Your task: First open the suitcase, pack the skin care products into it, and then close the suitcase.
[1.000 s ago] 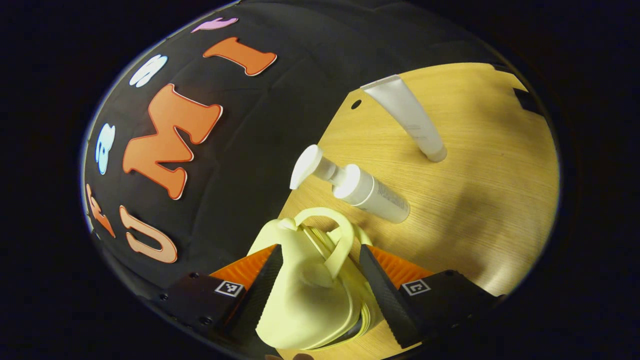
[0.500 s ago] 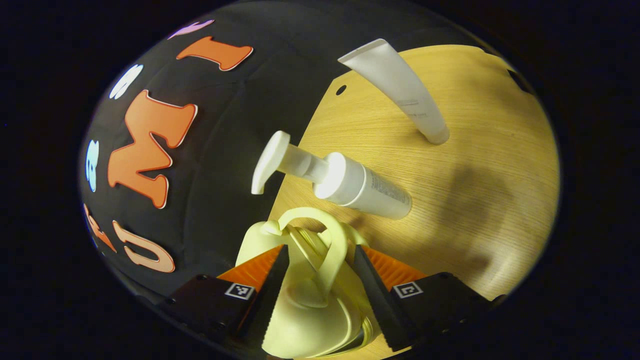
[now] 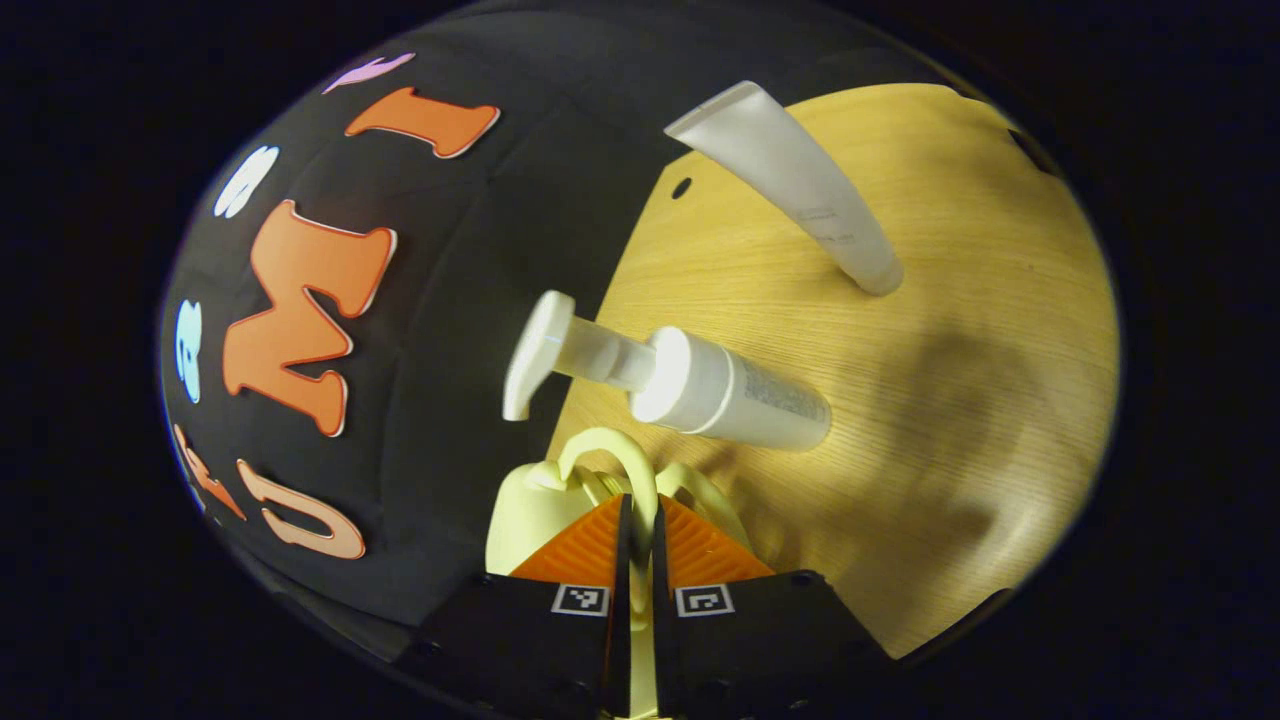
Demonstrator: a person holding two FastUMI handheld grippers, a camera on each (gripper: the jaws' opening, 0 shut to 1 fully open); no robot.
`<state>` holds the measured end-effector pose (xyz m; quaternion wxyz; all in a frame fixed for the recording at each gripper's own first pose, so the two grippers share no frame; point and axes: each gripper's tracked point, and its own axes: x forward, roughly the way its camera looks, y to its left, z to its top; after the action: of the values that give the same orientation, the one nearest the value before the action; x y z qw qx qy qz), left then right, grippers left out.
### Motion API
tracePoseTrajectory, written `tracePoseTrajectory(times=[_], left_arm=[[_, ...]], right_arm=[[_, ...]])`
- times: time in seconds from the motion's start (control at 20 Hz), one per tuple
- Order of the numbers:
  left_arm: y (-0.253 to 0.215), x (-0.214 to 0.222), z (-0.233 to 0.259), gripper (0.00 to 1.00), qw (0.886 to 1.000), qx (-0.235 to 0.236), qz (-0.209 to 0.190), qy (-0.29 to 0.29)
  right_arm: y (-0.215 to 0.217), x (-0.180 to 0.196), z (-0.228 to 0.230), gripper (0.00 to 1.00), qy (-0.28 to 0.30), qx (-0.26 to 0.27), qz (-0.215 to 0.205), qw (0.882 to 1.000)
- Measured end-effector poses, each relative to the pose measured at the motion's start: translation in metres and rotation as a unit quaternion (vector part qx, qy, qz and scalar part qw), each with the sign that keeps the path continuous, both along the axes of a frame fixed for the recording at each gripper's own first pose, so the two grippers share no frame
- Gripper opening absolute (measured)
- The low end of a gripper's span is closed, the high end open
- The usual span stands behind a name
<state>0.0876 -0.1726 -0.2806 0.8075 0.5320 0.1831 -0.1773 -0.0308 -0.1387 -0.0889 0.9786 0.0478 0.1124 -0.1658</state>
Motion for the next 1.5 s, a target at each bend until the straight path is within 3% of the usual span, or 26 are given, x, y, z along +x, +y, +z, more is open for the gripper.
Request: tracePoseTrajectory(times=[0.05,0.35,0.7,0.8,0.85,1.1,1.2,1.25,1.4,1.5], left_arm=[[0.002,0.001,0.004,0.06,1.0,-0.022,0.01,0.009],[0.007,0.012,0.029,0.06,0.992,-0.116,0.041,0.033],[0.027,0.016,0.068,0.05,0.965,-0.24,0.109,0.012],[0.035,0.015,0.075,0.05,0.957,-0.256,0.136,-0.008],[0.033,0.014,0.072,0.05,0.955,-0.256,0.15,-0.018],[0.038,0.016,0.059,0.05,0.941,-0.254,0.224,-0.029],[0.037,0.019,0.04,0.05,0.932,-0.259,0.253,-0.016],[0.039,0.02,0.03,0.05,0.926,-0.264,0.269,-0.008],[0.043,0.019,-0.01,0.05,0.901,-0.303,0.31,0.023],[0.046,0.019,-0.035,0.05,0.884,-0.34,0.316,0.049]], right_arm=[[0.004,0.003,0.003,0.95,-0.003,0.001,0.003,1.0],[0.036,0.02,0.027,0.95,-0.026,0.004,0.027,0.999],[0.079,0.037,0.044,0.95,-0.042,0.003,0.056,0.998],[0.094,0.042,0.05,1.0,-0.048,0.007,0.061,0.997],[0.102,0.044,0.054,0.95,-0.051,0.006,0.063,0.997],[0.136,0.049,0.067,0.95,-0.064,-0.003,0.067,0.996],[0.15,0.052,0.068,0.95,-0.066,0.0,0.066,0.996],[0.157,0.054,0.068,1.0,-0.065,0.001,0.067,0.996],[0.175,0.057,0.069,0.95,-0.065,-0.002,0.066,0.996],[0.185,0.058,0.069,0.95,-0.065,-0.002,0.062,0.996]])
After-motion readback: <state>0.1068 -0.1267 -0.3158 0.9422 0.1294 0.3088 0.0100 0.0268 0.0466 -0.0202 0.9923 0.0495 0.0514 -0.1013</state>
